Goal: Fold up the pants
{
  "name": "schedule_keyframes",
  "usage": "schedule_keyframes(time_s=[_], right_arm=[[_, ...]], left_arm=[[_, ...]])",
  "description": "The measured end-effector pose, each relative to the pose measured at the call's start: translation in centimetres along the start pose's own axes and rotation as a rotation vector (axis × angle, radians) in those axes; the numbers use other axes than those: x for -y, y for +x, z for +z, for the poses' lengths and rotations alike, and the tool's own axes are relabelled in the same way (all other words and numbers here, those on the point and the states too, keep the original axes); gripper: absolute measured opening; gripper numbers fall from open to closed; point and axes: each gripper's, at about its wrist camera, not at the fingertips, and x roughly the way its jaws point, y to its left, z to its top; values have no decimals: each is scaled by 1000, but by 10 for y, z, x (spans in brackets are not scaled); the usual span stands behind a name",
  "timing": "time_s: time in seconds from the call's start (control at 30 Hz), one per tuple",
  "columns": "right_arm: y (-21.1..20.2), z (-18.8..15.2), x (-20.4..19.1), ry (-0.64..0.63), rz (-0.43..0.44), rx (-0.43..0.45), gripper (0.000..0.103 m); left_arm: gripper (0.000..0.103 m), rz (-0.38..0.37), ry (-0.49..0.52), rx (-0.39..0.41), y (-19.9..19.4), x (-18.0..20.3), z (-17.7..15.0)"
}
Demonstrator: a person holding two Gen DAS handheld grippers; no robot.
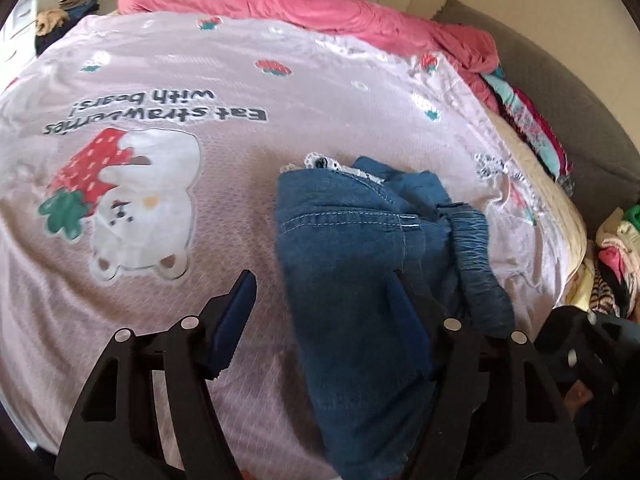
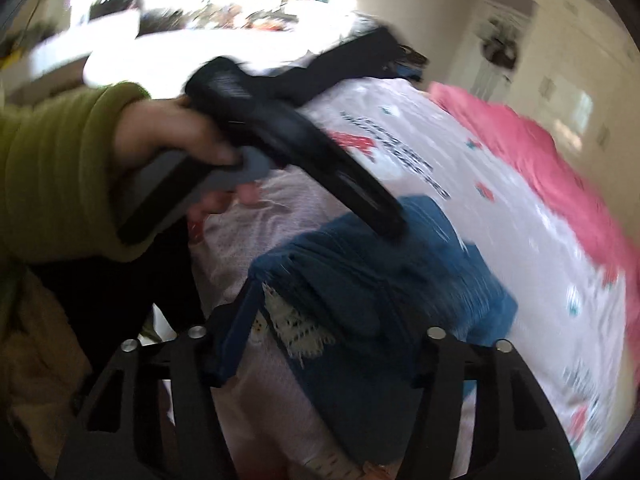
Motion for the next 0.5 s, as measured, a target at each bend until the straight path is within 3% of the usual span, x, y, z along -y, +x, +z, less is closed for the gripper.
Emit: schedule_keyframes(time_s=[0.1, 0.17, 0.2, 0.4, 0.5], right_arm=[[18, 6, -9, -72, -22, -46, 49], [35, 6, -10, -67, -9, -87, 17], [39, 5, -10, -50, 10, -92, 13], [20, -7, -6, 15, 121, -55, 5], [39, -16, -8, 41, 131, -131, 5]], left_arm=[[60, 8, 16, -16, 9, 3, 5], [60, 24, 30, -18, 14, 5, 8], [60, 26, 28, -21, 16, 5, 8], [62, 4, 5, -7, 18, 1, 3], [65, 3, 2, 5, 17, 0, 1]])
